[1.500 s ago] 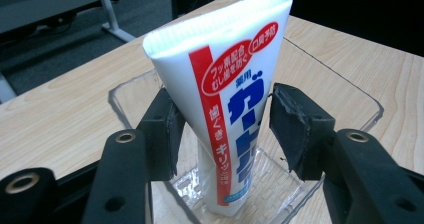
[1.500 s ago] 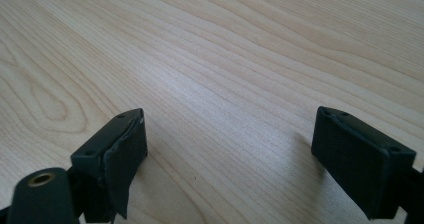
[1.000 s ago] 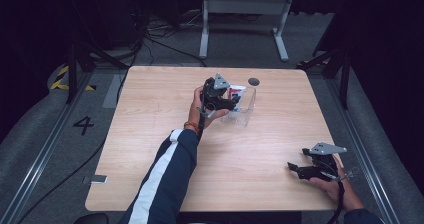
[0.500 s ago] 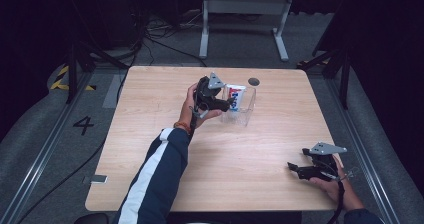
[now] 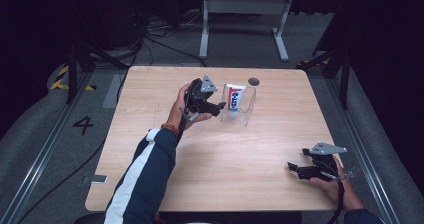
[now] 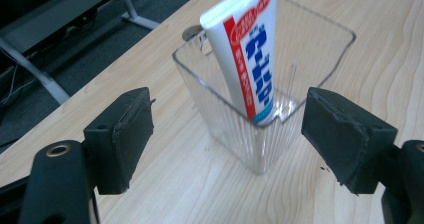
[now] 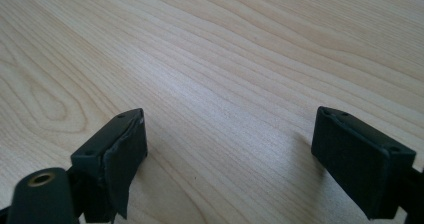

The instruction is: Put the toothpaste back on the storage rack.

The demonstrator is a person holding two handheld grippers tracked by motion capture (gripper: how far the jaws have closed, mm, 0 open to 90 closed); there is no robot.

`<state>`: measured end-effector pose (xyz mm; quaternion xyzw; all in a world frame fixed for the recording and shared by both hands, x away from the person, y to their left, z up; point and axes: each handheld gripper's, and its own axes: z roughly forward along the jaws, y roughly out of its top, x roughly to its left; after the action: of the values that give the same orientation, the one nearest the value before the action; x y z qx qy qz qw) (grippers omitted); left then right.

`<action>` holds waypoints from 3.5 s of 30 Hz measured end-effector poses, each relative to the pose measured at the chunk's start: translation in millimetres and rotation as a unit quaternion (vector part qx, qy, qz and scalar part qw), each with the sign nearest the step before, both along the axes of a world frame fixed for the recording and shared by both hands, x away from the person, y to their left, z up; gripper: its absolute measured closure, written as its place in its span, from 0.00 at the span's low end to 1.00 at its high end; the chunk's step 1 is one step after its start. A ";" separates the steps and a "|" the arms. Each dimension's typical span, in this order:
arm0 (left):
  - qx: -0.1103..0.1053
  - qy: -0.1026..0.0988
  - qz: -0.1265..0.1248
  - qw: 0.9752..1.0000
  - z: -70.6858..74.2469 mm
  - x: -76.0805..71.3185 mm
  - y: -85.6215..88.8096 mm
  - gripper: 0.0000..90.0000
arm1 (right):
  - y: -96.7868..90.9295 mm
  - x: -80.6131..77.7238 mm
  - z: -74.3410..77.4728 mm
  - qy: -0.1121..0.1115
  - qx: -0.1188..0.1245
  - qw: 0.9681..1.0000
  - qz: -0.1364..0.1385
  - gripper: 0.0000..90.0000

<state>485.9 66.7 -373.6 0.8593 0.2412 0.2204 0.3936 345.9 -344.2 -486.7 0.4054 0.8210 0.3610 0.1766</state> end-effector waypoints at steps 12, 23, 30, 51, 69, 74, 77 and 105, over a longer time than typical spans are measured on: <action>0.060 -0.008 -0.018 0.998 0.6 -18.3 18.5 0.20 | 0.0 -0.1 0.0 0.000 0.000 1.000 0.000 0.16; 0.107 -0.009 -0.028 0.994 -9.4 -41.5 41.5 0.19 | 0.0 -0.2 0.0 0.000 0.000 1.000 -0.001 0.16; 0.134 -0.012 -0.020 0.991 -16.6 -52.7 58.5 0.20 | 0.0 -0.2 0.0 0.000 0.000 1.000 -0.001 0.16; 0.187 -0.001 0.012 0.982 -45.7 -91.9 117.4 0.21 | 0.0 -0.2 0.0 0.000 0.000 1.000 -0.001 0.16; 0.181 0.029 0.046 0.982 -75.5 -128.7 168.0 0.22 | 0.1 -0.8 0.1 0.001 0.001 1.000 -0.004 0.16; 0.159 0.048 0.061 0.984 -84.8 -138.6 187.2 0.21 | 0.1 -0.8 0.1 0.001 0.001 1.000 -0.004 0.16; 0.143 0.052 0.065 0.986 -89.4 -142.9 195.4 0.21 | 0.1 -0.8 0.1 0.001 0.002 1.000 -0.004 0.16; -0.011 0.126 0.123 0.984 -108.7 -153.0 235.3 0.17 | -0.2 0.2 -0.1 0.000 0.000 1.000 0.001 0.16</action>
<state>332.9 302.0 -482.3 0.8398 0.3947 0.1545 0.3392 346.2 -344.4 -486.8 0.4046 0.8213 0.3615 0.1762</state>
